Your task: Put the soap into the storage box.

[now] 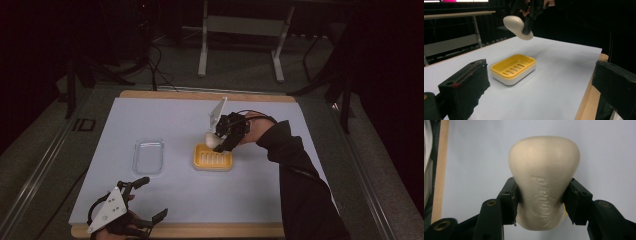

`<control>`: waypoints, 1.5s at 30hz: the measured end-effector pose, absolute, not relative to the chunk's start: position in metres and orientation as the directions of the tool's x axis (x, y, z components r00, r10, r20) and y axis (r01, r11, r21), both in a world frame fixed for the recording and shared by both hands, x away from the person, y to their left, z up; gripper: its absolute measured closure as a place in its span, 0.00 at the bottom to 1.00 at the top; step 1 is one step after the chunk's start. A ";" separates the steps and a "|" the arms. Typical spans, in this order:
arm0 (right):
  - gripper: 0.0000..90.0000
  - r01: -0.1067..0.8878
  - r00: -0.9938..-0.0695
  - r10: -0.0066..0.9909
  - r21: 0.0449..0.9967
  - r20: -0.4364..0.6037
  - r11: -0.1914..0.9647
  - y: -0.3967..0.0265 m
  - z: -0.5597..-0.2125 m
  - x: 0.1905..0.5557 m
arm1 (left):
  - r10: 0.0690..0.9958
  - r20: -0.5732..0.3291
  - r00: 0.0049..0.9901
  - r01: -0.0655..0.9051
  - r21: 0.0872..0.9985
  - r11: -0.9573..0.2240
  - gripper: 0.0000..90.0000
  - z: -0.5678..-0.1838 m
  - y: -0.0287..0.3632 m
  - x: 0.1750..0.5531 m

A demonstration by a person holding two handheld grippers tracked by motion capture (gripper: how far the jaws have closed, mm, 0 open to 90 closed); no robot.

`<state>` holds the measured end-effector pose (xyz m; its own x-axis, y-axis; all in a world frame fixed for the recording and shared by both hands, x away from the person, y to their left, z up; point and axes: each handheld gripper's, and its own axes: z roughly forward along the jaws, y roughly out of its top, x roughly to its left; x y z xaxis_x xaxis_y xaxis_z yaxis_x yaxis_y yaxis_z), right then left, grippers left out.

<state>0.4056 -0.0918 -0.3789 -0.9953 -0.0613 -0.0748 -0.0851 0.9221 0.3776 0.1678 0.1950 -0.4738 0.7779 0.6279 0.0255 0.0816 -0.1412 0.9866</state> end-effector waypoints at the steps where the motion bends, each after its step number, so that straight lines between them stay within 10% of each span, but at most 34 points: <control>1: 0.55 -0.081 -0.996 -0.058 0.380 -0.074 0.921 -0.092 -0.381 0.407 | 0.628 0.025 0.778 0.082 0.987 -0.141 0.01 -0.474 0.195 0.168; 45: 0.55 -0.044 -0.999 -0.032 0.342 -0.040 0.939 -0.087 -0.476 0.427 | 0.609 0.025 0.792 0.082 0.986 -0.147 0.01 -0.473 0.192 0.167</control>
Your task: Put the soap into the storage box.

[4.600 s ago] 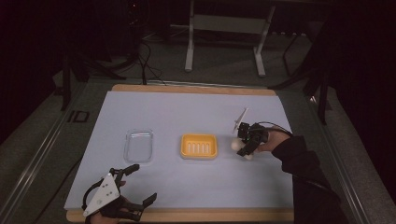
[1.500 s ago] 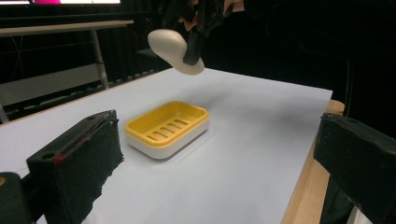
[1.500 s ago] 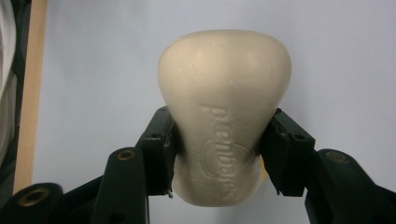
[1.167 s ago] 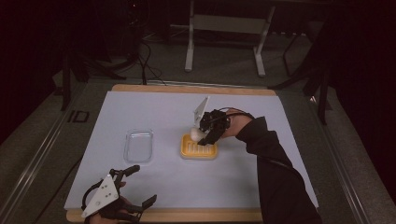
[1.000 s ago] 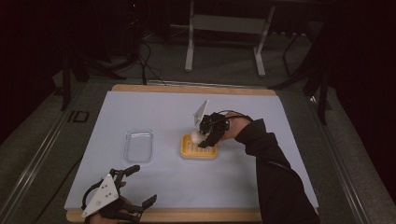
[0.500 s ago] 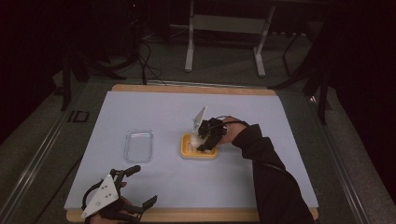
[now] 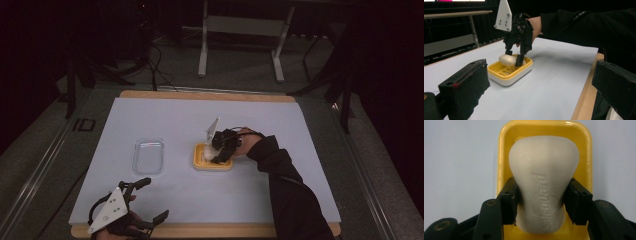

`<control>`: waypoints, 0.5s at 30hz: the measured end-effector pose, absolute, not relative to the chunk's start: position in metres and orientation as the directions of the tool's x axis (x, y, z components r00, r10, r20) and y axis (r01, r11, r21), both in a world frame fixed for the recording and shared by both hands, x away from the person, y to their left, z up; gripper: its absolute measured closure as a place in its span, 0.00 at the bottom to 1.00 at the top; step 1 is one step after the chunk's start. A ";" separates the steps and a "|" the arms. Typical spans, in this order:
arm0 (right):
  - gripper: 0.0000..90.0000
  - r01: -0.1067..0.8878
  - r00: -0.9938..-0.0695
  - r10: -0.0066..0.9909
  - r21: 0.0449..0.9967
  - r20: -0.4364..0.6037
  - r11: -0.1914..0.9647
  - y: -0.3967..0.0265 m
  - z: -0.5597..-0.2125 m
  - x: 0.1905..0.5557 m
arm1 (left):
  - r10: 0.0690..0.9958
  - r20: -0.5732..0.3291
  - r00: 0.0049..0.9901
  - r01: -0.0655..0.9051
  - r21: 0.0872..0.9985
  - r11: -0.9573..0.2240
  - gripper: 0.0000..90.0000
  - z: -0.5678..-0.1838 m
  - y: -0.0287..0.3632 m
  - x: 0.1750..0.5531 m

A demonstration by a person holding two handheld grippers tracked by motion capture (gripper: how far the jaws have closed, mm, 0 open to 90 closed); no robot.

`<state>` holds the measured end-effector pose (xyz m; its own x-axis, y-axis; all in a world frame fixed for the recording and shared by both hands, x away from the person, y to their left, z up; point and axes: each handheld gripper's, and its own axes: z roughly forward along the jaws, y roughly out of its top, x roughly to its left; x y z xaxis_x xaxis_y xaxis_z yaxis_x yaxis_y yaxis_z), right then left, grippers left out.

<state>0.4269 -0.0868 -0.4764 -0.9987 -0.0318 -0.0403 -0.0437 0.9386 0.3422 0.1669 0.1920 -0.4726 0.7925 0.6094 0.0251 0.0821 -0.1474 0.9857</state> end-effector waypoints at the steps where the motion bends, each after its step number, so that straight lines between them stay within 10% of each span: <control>1: 0.55 -0.043 -0.999 -0.031 0.345 -0.040 0.937 -0.087 -0.477 0.428 | 0.608 0.025 0.793 0.082 0.986 -0.147 0.01 -0.473 0.192 0.167; 15: 0.55 -0.029 -1.000 -0.026 0.342 -0.013 0.939 -0.080 -0.493 0.429 | 0.604 0.025 0.797 0.085 0.985 -0.153 0.01 -0.473 0.191 0.167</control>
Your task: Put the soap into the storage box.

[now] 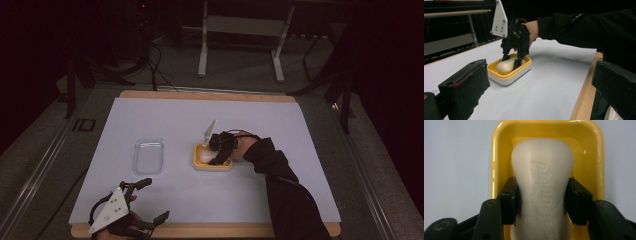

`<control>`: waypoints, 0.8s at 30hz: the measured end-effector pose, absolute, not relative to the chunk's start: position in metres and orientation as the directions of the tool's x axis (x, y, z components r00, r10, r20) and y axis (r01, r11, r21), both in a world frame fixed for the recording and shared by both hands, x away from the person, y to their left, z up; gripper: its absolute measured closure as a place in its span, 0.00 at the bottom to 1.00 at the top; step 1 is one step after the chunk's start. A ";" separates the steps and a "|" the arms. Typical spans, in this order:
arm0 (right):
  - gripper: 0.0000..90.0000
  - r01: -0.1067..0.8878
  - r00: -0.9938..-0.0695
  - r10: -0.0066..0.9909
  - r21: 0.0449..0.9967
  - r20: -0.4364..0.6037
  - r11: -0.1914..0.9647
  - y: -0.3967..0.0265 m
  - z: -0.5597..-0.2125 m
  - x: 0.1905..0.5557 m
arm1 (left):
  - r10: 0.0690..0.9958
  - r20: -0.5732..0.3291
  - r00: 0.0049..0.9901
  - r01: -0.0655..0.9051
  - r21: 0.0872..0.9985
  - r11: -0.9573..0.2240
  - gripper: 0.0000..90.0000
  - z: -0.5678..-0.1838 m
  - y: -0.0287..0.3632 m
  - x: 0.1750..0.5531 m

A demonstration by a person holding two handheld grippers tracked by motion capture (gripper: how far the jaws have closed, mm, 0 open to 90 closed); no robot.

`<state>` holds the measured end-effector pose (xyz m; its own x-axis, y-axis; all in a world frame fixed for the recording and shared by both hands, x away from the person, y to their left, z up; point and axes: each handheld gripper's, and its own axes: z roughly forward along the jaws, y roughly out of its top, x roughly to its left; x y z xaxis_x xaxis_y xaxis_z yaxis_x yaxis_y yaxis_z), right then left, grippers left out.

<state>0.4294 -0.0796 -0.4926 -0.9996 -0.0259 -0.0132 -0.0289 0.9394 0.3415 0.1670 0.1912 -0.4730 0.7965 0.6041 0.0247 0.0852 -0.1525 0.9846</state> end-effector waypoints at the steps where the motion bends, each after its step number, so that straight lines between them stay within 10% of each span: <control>1: 0.55 -0.035 -0.999 -0.032 0.344 -0.014 0.938 -0.079 -0.494 0.430 | 0.604 0.026 0.796 0.084 0.985 -0.153 0.01 -0.473 0.191 0.167; 24: 0.43 -0.001 -1.000 0.008 0.379 -0.023 0.926 -0.082 -0.456 0.427 | 0.605 0.028 0.796 0.082 0.985 -0.154 0.01 -0.473 0.191 0.167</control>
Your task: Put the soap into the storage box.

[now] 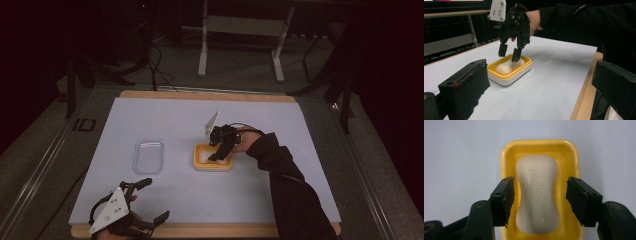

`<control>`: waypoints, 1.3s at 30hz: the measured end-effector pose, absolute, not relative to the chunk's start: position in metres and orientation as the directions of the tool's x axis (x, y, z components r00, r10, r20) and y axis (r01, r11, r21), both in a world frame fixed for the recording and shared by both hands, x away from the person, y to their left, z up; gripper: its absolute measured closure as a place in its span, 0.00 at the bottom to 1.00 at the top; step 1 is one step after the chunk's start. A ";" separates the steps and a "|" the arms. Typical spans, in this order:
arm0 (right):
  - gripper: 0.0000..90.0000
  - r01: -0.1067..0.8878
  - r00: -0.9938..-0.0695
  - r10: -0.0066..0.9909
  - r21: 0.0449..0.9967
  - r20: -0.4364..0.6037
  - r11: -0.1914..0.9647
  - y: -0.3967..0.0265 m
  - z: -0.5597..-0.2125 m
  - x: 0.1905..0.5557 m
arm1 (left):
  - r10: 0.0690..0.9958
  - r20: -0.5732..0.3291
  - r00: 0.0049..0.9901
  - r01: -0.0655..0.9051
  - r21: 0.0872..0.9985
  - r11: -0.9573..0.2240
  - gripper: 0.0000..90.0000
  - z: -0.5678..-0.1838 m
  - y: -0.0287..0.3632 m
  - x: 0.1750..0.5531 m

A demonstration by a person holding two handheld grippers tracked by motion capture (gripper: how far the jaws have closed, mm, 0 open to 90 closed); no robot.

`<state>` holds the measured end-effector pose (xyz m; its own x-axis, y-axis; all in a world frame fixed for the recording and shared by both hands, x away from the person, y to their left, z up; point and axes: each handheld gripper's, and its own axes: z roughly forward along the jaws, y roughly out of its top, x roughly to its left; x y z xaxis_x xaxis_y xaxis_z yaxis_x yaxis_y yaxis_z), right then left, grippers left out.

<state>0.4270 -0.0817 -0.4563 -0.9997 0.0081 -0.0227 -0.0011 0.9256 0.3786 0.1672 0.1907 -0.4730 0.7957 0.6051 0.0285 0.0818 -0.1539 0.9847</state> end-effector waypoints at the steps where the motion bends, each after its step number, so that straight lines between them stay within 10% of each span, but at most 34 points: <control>1: 0.42 0.006 -1.000 0.014 0.381 -0.018 0.925 -0.083 -0.455 0.427 | 0.605 0.028 0.796 0.083 0.985 -0.154 0.01 -0.473 0.191 0.167; 12: 0.15 0.215 -0.972 0.233 0.392 0.001 0.894 -0.105 -0.437 0.427 | 0.610 0.023 0.792 0.089 0.984 -0.152 0.01 -0.474 0.190 0.168; 39: 0.15 0.448 -0.805 0.590 0.590 -0.062 0.672 -0.173 -0.442 0.379 | 0.611 0.014 0.792 0.102 0.983 -0.155 0.01 -0.475 0.189 0.169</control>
<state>0.3791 -0.1733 -0.4420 -0.8047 0.5905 -0.0623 0.4477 0.6723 0.5896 0.1694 0.1895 -0.4750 0.7919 0.6105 0.0139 0.1024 -0.1552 0.9826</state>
